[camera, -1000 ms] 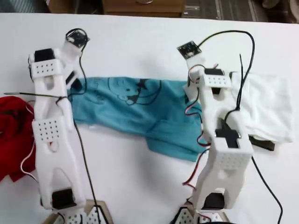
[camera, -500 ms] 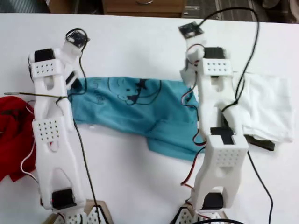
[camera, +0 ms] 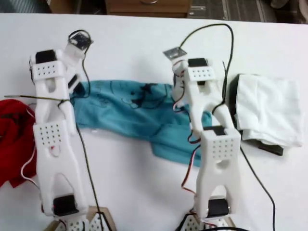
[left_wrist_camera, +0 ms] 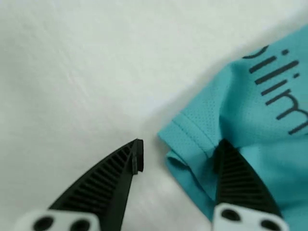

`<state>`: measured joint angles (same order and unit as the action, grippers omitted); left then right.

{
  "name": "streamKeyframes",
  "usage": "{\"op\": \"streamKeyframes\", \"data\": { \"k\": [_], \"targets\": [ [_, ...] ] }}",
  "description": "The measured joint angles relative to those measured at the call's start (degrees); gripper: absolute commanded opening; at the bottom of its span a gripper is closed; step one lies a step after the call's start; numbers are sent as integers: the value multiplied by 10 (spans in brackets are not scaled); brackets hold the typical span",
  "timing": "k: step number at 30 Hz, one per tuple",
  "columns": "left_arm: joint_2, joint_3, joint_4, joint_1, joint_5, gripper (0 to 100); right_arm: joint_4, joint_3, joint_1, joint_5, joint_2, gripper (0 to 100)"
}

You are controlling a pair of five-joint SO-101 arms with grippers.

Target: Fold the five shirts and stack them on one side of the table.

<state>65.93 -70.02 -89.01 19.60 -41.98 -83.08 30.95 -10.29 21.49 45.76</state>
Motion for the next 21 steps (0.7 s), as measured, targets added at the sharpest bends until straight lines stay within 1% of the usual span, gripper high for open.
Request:
{"op": "streamKeyframes", "data": {
  "k": [2,7,13,21],
  "targets": [
    [0,0,0,0,0,264,-2,18,1,0,12,194],
    [0,0,-1,0,0,264,-2,77,11,-1,37,112],
    [0,0,-1,0,0,264,-1,153,28,0,43,149],
    [0,0,-1,0,0,264,-5,160,27,0,53,156]
  ]
}}
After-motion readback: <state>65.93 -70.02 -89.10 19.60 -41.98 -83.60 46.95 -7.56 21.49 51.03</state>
